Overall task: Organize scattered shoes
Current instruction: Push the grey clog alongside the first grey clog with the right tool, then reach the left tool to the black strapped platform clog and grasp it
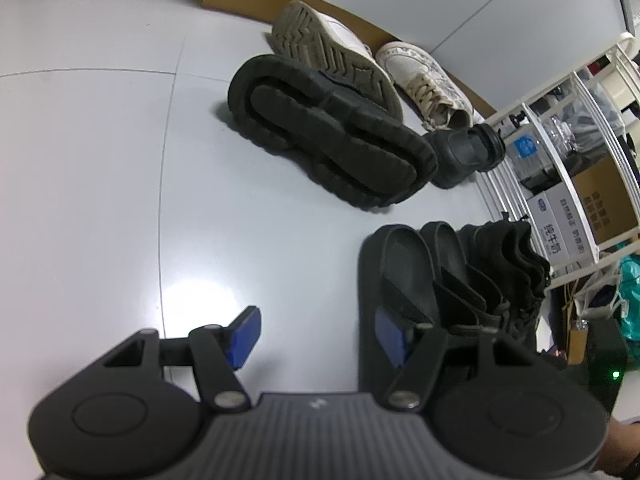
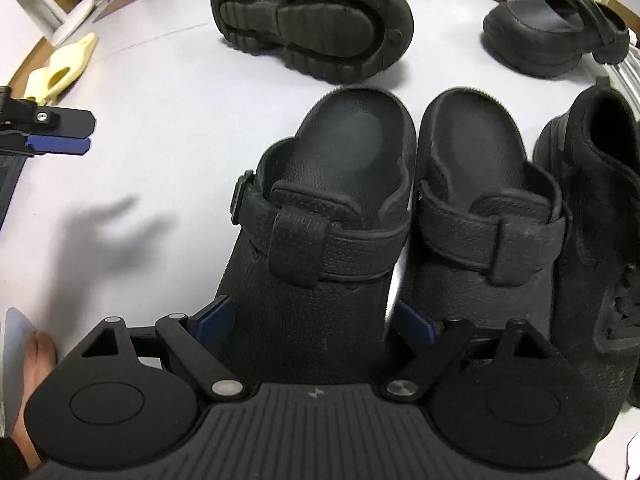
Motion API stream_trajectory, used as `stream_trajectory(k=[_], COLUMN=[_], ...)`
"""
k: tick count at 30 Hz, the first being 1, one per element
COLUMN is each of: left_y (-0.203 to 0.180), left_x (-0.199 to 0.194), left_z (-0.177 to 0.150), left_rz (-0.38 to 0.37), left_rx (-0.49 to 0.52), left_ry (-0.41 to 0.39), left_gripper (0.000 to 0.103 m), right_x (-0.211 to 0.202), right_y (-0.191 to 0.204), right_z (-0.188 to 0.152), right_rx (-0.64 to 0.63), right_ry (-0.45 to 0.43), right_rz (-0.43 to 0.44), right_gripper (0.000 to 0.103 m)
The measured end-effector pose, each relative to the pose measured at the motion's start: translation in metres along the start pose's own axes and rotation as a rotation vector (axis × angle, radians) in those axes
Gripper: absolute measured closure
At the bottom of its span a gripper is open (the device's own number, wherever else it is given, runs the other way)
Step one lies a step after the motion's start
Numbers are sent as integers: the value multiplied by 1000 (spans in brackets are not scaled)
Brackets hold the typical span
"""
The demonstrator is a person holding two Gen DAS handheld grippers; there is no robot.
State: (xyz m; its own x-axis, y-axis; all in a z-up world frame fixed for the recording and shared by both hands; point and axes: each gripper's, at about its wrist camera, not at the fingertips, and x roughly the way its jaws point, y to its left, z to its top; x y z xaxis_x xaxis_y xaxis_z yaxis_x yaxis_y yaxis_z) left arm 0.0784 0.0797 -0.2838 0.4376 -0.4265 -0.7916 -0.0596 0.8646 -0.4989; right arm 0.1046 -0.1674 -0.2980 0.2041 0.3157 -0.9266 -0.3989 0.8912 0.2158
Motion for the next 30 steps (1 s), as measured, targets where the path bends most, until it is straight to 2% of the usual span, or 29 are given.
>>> stream_trajectory(k=[5, 8, 16, 21, 23, 25, 30], left_y=[-5, -15, -45, -58, -64, -67, -81], left_x=[-2, -3, 0, 12, 25, 46, 84], left_z=[25, 44, 90, 127, 150, 173, 207], left_rz=[45, 53, 25, 62, 50, 49, 96], left_rx=[43, 88, 195, 250, 290, 267, 298], left_ry=[-39, -67, -82, -62, -16, 16, 21], left_gripper=[36, 33, 33, 33, 32, 32, 32], right_x=[-18, -31, -63, -81, -82, -84, -83], right_y=[-13, -22, -58, -76, -80, -84, -92], right_z=[-5, -10, -8, -5, -7, -8, -11], right_rx=[-10, 0, 30, 77, 89, 101, 138], right_ry=[-6, -27, -114, -185, -190, -195, -204], right_rz=[98, 121, 82, 55, 57, 58, 56], right_gripper=[13, 13, 13, 13, 13, 13, 13])
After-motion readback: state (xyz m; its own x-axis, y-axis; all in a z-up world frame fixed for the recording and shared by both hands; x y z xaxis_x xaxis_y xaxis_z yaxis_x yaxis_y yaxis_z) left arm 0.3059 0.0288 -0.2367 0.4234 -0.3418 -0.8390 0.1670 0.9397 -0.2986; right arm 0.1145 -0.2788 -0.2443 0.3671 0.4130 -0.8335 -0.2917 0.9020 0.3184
